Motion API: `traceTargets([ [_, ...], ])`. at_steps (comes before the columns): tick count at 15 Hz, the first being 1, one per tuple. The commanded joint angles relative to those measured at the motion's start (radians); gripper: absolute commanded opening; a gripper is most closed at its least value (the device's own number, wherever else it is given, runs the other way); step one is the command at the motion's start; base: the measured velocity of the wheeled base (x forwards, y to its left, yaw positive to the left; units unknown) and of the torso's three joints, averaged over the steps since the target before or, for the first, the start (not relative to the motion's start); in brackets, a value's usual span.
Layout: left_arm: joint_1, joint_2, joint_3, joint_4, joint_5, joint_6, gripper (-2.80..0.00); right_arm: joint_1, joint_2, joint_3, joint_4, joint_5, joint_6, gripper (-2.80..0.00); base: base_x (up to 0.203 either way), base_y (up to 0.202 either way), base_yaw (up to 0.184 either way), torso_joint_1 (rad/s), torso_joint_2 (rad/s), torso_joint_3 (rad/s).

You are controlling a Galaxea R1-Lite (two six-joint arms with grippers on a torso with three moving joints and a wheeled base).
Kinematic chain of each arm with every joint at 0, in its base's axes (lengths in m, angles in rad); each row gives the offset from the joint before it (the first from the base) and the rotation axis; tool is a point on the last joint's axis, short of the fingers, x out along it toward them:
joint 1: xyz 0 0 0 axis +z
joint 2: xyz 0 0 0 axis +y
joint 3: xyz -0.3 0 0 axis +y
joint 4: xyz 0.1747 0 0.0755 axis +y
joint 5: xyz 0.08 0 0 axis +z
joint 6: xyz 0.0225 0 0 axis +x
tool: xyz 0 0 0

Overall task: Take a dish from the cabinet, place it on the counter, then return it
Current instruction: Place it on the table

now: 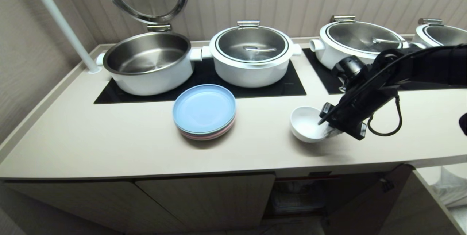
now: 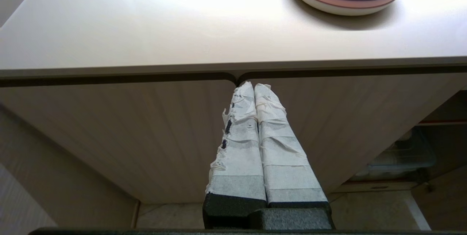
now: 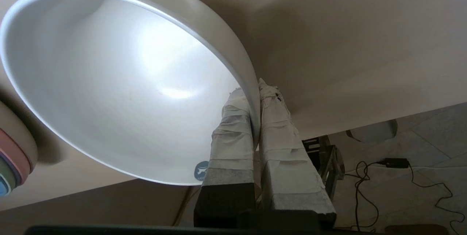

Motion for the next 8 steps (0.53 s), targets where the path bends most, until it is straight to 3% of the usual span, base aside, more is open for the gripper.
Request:
traceTargets([
  [1, 0.0, 0.0, 0.0, -0.001, 0.0, -0.001, -2.8, 0.002, 0.012, -0.012, 0.011, 0.001, 0.004, -2.8, 0.0, 0.0, 0.0, 0.0, 0.0, 0.0],
  [8, -0.001, 0.0, 0.0, -0.001, 0.0, -0.001, -2.8, 0.006, 0.015, -0.048, 0.038, 0.0, -0.002, -2.8, 0.0, 0.0, 0.0, 0.0, 0.0, 0.0],
])
